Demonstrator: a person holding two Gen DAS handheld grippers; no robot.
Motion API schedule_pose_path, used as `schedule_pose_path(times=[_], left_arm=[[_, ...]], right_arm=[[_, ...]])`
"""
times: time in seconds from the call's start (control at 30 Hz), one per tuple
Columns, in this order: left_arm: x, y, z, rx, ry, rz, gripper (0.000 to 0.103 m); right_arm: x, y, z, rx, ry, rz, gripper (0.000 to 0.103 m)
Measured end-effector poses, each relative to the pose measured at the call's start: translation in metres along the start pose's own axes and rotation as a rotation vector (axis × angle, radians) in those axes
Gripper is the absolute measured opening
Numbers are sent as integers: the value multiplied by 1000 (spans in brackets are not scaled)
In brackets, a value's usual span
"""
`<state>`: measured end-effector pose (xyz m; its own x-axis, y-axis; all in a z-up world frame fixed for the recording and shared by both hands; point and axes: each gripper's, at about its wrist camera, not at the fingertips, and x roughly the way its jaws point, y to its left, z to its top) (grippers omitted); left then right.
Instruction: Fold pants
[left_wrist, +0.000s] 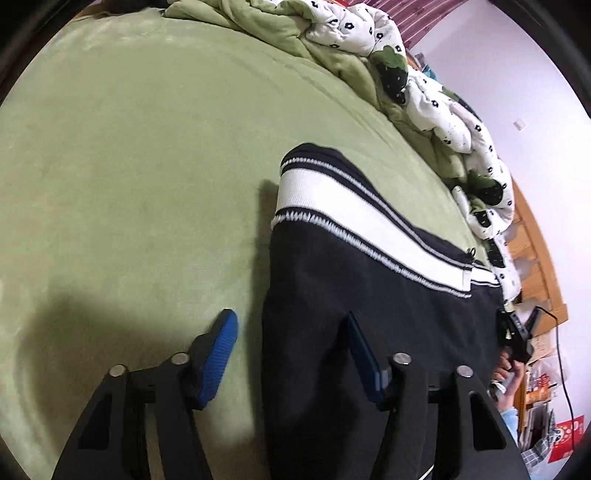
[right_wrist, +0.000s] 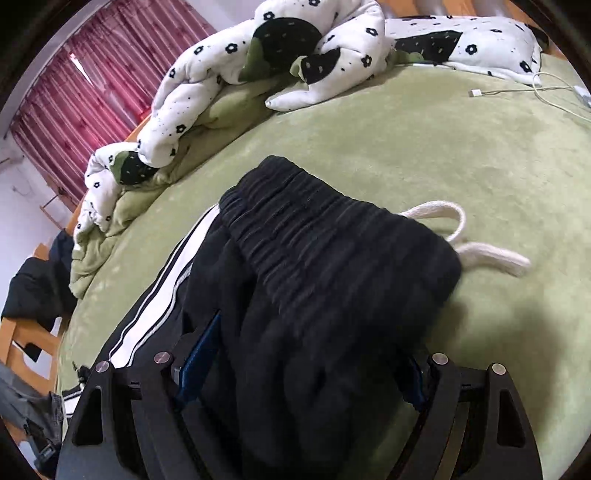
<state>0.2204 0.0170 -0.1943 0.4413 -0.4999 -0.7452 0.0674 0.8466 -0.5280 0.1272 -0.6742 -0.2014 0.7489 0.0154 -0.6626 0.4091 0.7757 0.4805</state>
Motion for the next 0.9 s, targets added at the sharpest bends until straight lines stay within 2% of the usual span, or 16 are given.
schedule_pose_path(times=[0.07, 0.1, 0.13, 0.2, 0.23, 0.3, 0.37, 0.43, 0.6, 0.63, 0.8, 0.9], left_arm=[[7, 0, 3, -10, 21, -41, 38], [11, 0, 4, -18, 33, -59, 33], [13, -1, 4, -20, 32, -59, 24], [12, -5, 6, -1, 22, -70, 13], [8, -9, 6, 6, 8, -62, 11], [-3, -17, 9, 9, -21, -63, 10], [-18, -28, 15, 15, -59, -77, 10], [-35, -40, 22, 31, -106, -93, 9], [-67, -49, 50, -14, -157, -158, 9], [-75, -47, 54, -13, -174, -153, 9], [-130, -6, 81, -38, -246, -94, 9], [-152, 28, 88, -29, -255, 20, 10]], right_arm=[[5, 2, 2, -8, -5, -17, 78], [5, 4, 3, -23, -11, -26, 69], [2, 5, 3, -33, -23, -26, 65], [-8, 3, 5, -21, -46, 8, 49], [-17, 6, 5, -16, -70, 32, 46], [-37, 24, 6, -59, -117, 43, 41], [-63, 58, 9, -146, -183, 32, 40], [-87, 88, 13, -194, -235, 57, 39], [-141, 174, 22, -315, -334, 105, 39], [-150, 198, 23, -345, -345, 107, 39], [-169, 266, 16, -377, -359, 145, 39], [-151, 294, 9, -384, -325, 193, 39]])
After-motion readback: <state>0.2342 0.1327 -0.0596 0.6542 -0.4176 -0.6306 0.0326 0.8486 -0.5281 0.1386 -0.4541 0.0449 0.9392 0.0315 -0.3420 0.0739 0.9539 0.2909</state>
